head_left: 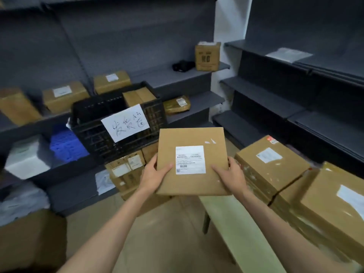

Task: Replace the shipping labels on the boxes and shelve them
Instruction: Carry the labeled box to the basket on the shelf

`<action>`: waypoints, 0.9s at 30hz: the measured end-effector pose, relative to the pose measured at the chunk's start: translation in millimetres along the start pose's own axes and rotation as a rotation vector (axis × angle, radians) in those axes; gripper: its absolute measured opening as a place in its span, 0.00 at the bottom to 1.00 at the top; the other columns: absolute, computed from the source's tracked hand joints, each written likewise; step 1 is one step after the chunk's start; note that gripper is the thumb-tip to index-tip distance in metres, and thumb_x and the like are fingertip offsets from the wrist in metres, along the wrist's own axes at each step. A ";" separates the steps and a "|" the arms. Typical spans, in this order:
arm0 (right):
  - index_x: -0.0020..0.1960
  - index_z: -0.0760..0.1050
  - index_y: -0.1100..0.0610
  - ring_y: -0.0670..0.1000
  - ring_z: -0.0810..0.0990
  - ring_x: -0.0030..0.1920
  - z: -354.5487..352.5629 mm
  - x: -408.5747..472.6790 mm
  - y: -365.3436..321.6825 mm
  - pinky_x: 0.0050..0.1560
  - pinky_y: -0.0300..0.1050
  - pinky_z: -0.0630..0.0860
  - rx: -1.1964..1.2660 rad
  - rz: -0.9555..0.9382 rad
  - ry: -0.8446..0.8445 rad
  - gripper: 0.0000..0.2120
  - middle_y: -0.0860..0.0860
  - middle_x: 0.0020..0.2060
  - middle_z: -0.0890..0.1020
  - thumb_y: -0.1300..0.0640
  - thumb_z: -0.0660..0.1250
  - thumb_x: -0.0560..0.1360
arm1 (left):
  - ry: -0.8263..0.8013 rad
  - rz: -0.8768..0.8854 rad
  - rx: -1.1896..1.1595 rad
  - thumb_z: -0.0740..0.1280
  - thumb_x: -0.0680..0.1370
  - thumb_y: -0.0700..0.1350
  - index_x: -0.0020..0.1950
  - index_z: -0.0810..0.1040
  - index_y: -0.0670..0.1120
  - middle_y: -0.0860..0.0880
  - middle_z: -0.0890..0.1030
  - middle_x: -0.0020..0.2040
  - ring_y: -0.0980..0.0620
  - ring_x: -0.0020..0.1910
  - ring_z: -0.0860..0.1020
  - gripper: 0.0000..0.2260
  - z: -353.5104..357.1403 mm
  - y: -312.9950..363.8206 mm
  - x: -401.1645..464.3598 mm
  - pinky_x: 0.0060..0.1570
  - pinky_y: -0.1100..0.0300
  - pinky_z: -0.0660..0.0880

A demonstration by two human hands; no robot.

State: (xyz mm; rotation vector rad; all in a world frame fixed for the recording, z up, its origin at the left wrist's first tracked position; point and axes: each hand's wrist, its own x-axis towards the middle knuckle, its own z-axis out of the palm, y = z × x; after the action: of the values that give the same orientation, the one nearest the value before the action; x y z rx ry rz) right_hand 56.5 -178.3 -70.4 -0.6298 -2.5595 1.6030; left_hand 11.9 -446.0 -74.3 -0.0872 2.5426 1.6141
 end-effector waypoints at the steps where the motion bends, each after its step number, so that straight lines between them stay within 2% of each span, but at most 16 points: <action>1: 0.65 0.71 0.52 0.48 0.76 0.50 6.3 11.4 -21.7 0.50 0.46 0.71 -0.017 -0.039 -0.007 0.25 0.46 0.54 0.79 0.45 0.72 0.72 | 0.022 0.008 -0.039 0.74 0.69 0.66 0.74 0.70 0.60 0.59 0.82 0.60 0.57 0.55 0.81 0.35 -15.5 8.3 7.4 0.59 0.51 0.79; 4: 0.67 0.70 0.50 0.49 0.78 0.53 27.8 40.5 -85.3 0.54 0.50 0.75 -0.032 -0.133 -0.051 0.30 0.45 0.55 0.80 0.38 0.71 0.70 | 0.112 0.049 -0.057 0.74 0.72 0.63 0.74 0.70 0.58 0.58 0.81 0.61 0.58 0.55 0.80 0.32 -67.3 33.5 32.0 0.55 0.56 0.78; 7: 0.65 0.71 0.48 0.49 0.79 0.53 53.2 62.6 -141.2 0.56 0.51 0.76 -0.019 -0.213 -0.074 0.29 0.44 0.53 0.80 0.36 0.70 0.69 | 0.198 0.062 -0.043 0.71 0.66 0.71 0.74 0.69 0.61 0.57 0.80 0.63 0.55 0.57 0.80 0.38 -119.9 50.9 60.8 0.58 0.49 0.78; 10: 0.65 0.72 0.47 0.50 0.79 0.55 81.7 82.1 -188.8 0.59 0.55 0.76 0.000 -0.273 -0.095 0.29 0.44 0.56 0.81 0.34 0.68 0.69 | 0.237 0.093 -0.055 0.73 0.70 0.67 0.73 0.69 0.61 0.58 0.80 0.62 0.56 0.55 0.81 0.34 -167.6 61.7 86.5 0.57 0.50 0.79; 13: 0.68 0.71 0.49 0.49 0.79 0.55 109.9 97.5 -229.1 0.58 0.52 0.76 0.053 -0.314 -0.150 0.27 0.45 0.58 0.80 0.40 0.68 0.73 | 0.275 0.132 -0.031 0.72 0.73 0.64 0.73 0.70 0.59 0.58 0.81 0.61 0.58 0.55 0.80 0.31 -211.7 68.2 110.0 0.59 0.49 0.78; 17: 0.71 0.70 0.49 0.48 0.79 0.55 144.5 118.2 -273.3 0.58 0.50 0.76 0.113 -0.343 -0.220 0.27 0.46 0.60 0.80 0.45 0.70 0.75 | 0.311 0.112 -0.033 0.71 0.67 0.71 0.70 0.72 0.62 0.60 0.82 0.59 0.56 0.57 0.81 0.34 -264.6 64.4 145.4 0.61 0.45 0.77; 20: 0.71 0.70 0.48 0.45 0.79 0.54 164.8 132.0 -298.7 0.51 0.43 0.76 0.189 -0.338 -0.318 0.25 0.46 0.59 0.80 0.49 0.70 0.75 | 0.325 0.109 -0.047 0.72 0.72 0.66 0.70 0.71 0.60 0.58 0.81 0.60 0.54 0.57 0.80 0.29 -291.6 65.3 166.2 0.63 0.45 0.76; 24: 0.73 0.67 0.43 0.43 0.78 0.54 184.2 153.2 -325.0 0.44 0.37 0.73 0.195 -0.356 -0.393 0.26 0.42 0.57 0.78 0.48 0.69 0.76 | 0.314 0.082 -0.121 0.73 0.74 0.61 0.73 0.70 0.55 0.55 0.80 0.61 0.54 0.57 0.79 0.30 -313.6 59.9 201.2 0.61 0.48 0.77; 27: 0.73 0.63 0.38 0.44 0.80 0.54 195.5 176.0 -340.3 0.45 0.37 0.73 0.214 -0.323 -0.467 0.27 0.46 0.57 0.79 0.47 0.68 0.77 | 0.297 0.057 -0.181 0.73 0.76 0.59 0.72 0.71 0.54 0.54 0.80 0.60 0.54 0.56 0.80 0.28 -322.0 58.6 229.6 0.53 0.55 0.78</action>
State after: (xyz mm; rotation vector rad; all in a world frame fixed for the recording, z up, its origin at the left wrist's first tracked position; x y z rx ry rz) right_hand -260.4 -408.0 107.9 0.1949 -2.5340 2.0432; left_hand -247.2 -707.5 81.6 -0.2952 2.6189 1.9847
